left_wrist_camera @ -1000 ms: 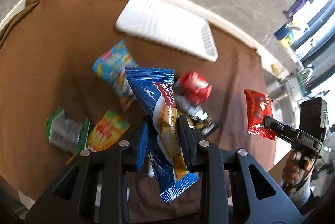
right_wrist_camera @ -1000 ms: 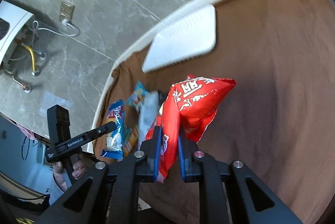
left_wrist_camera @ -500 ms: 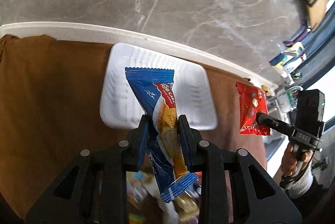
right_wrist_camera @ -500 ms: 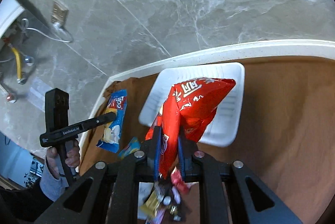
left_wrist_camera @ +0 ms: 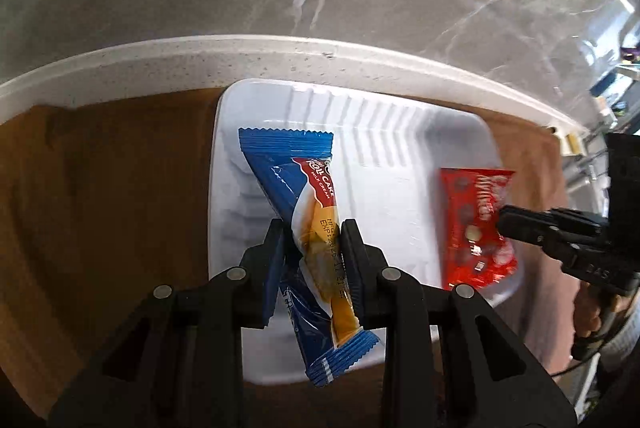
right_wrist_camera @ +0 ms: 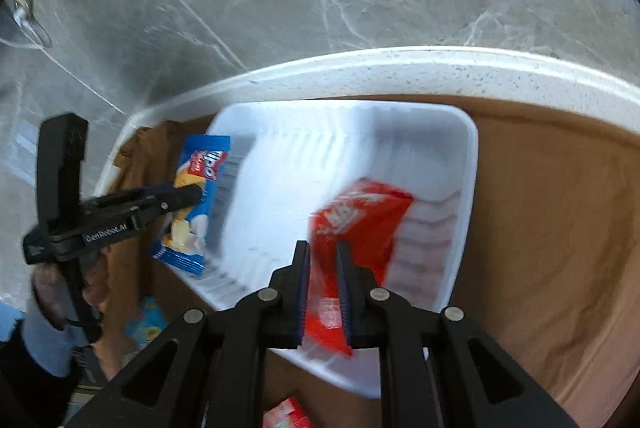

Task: Organize snacks
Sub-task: 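Carry both packets to the white tray and open both tools to release, then grasp the blue panda snack bag with the left tool while the right tool grasps the black packet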

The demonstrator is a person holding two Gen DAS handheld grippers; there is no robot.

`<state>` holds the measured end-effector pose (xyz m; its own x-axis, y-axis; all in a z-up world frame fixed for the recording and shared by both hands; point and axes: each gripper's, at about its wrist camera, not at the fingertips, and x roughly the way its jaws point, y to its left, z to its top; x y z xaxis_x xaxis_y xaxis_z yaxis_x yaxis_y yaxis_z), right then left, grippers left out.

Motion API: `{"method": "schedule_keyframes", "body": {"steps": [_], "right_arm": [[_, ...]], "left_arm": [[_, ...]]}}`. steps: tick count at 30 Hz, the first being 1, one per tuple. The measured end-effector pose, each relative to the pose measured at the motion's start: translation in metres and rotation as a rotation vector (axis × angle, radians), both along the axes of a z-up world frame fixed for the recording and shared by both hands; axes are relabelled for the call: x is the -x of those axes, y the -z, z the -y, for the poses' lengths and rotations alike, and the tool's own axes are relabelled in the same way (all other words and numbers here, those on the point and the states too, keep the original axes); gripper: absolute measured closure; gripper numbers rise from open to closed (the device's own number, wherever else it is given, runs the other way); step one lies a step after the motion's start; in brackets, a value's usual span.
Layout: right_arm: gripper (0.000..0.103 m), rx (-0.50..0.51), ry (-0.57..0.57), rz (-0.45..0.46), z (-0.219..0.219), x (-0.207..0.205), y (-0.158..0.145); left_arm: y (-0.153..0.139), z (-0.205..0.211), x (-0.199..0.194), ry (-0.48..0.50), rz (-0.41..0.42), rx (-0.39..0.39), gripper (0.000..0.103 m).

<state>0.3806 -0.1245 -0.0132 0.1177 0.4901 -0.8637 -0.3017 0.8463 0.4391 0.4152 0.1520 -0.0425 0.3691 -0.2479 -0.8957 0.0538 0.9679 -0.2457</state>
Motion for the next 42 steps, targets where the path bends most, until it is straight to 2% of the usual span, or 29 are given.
{"method": "schedule_keyframes", "body": {"steps": [4, 7, 12, 16, 20, 22, 25, 26, 30, 32, 36, 38, 39, 40, 42], "right_arm": [[0.086, 0.044, -0.026, 0.040, -0.003, 0.000, -0.001], [0.086, 0.065, -0.036, 0.076, -0.003, 0.009, -0.009], [0.086, 0.075, -0.042, 0.124, -0.004, 0.024, -0.022], [0.086, 0.081, -0.042, 0.156, -0.004, 0.035, -0.036], [0.085, 0.053, -0.042, 0.168, -0.003, 0.047, -0.049], [0.081, 0.030, -0.045, 0.168, -0.001, 0.055, -0.057], [0.066, 0.008, -0.057, 0.174, -0.001, 0.073, -0.069], [0.064, 0.002, -0.062, 0.175, -0.001, 0.078, -0.071], [0.063, -0.011, -0.103, 0.167, -0.008, 0.105, -0.078], [0.059, -0.004, -0.127, 0.167, -0.012, 0.123, -0.079], [0.058, 0.007, -0.161, 0.140, -0.019, 0.156, -0.073], [0.058, 0.008, -0.164, 0.118, -0.020, 0.171, -0.069], [0.058, 0.008, -0.165, 0.111, -0.021, 0.176, -0.067], [0.058, 0.012, -0.165, 0.103, -0.021, 0.183, -0.065], [0.058, 0.017, -0.163, 0.097, -0.021, 0.194, -0.063]], "left_arm": [[0.011, -0.006, -0.006, -0.021, -0.025, 0.008, 0.076], [0.011, -0.005, -0.003, -0.036, -0.003, -0.026, 0.076], [-0.006, -0.001, 0.001, -0.062, 0.052, -0.019, 0.076], [-0.019, 0.001, 0.003, -0.066, 0.077, -0.046, 0.076], [-0.033, 0.002, 0.016, -0.060, 0.100, -0.049, 0.076], [-0.043, 0.000, 0.029, -0.053, 0.116, -0.038, 0.076], [-0.050, -0.003, 0.052, -0.053, 0.125, -0.015, 0.076], [-0.051, -0.005, 0.060, -0.053, 0.123, -0.003, 0.076], [-0.051, -0.012, 0.106, -0.052, 0.111, 0.016, 0.076], [-0.051, -0.014, 0.127, -0.042, 0.101, 0.017, 0.076], [-0.040, -0.019, 0.173, -0.035, 0.052, 0.026, 0.073], [-0.036, -0.021, 0.190, -0.049, 0.029, 0.044, 0.068], [-0.032, -0.023, 0.201, -0.062, 0.015, 0.059, 0.059], [-0.028, -0.024, 0.207, -0.074, 0.007, 0.071, 0.056], [-0.024, -0.025, 0.221, -0.098, -0.009, 0.106, 0.055]]}}
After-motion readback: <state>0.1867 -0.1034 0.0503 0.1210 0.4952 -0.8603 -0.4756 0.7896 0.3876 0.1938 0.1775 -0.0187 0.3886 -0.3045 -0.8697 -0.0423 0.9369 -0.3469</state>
